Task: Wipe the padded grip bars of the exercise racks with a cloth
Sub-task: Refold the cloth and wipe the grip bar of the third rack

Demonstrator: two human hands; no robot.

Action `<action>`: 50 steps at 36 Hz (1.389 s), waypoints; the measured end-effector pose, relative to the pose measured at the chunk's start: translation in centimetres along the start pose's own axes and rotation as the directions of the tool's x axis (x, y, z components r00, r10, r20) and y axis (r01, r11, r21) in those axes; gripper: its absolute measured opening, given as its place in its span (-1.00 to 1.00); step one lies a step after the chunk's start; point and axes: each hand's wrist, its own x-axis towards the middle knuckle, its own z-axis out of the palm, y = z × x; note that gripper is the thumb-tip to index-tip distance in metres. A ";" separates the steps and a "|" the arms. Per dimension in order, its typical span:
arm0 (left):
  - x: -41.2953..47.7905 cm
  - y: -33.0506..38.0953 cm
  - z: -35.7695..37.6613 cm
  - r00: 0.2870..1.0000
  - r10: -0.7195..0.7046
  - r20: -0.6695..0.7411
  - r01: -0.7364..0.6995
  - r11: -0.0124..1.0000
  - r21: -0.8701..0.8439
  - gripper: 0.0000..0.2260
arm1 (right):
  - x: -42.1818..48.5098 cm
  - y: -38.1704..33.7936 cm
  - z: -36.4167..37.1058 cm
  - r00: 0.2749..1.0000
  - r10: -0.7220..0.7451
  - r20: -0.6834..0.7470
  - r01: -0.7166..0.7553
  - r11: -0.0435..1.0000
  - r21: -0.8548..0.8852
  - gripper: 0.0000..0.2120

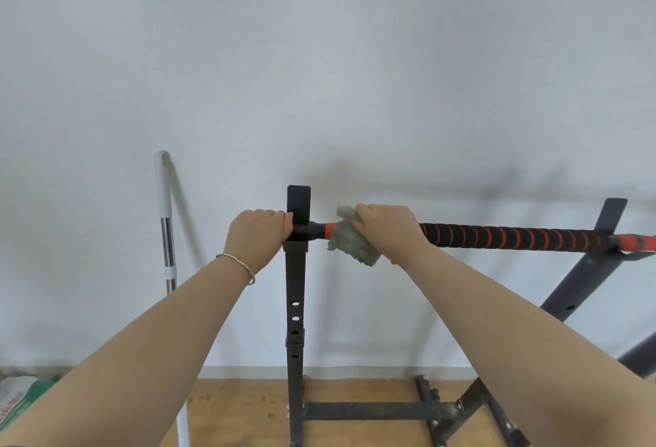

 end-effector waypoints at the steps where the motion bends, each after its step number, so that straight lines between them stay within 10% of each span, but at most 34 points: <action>1: 0.0 -0.1 0.1 1.000 0.004 -0.004 -0.004 1.000 0.006 -0.84 | -0.1 0.2 -0.1 0.999 -0.037 -0.012 0.038 0.998 0.043 -0.87; 6: 0.2 0.8 -1.8 0.888 -0.242 -0.391 0.089 0.925 -0.370 -0.92 | -1.0 1.5 -0.8 0.982 0.079 -0.171 -0.025 0.955 0.295 -0.87; 16: 2.9 5.7 -7.4 0.846 -0.232 -0.481 -0.020 0.886 -0.463 -0.91 | -3.2 9.4 -4.1 0.909 0.364 -0.205 -0.174 0.776 0.606 -0.64; 21: 5.6 9.7 -7.7 0.981 0.113 -0.160 -0.143 0.972 -0.187 -0.84 | -5.0 10.1 -3.2 0.951 0.228 -0.210 -0.031 0.743 0.668 -0.65; 26: 7.1 11.8 -6.6 0.971 0.117 0.208 -0.081 0.981 -0.174 -0.94 | -5.7 7.3 1.0 0.996 -0.027 -0.080 0.054 0.937 0.345 -0.60; 35: 6.4 12.8 -4.7 0.993 -0.048 0.110 0.063 0.989 -0.135 -0.88 | -4.9 6.3 3.4 0.949 -0.019 -0.314 0.033 0.999 0.041 -0.54; 40: 6.3 12.9 -4.6 0.996 -0.050 0.074 0.057 0.993 -0.099 -0.88 | -3.2 6.8 2.8 0.991 -0.105 -0.085 0.105 0.994 -0.011 -0.81; 43: 6.2 13.1 -4.6 0.998 -0.042 0.053 0.046 0.995 -0.087 -0.88 | -1.7 6.9 2.1 0.991 0.062 0.121 -0.096 0.950 0.297 -0.54; 50: 5.3 13.3 -4.9 0.991 -0.069 -0.111 0.061 0.995 -0.073 -0.66 | 0.4 8.5 0.3 0.862 0.185 0.472 -0.477 0.611 0.632 -0.72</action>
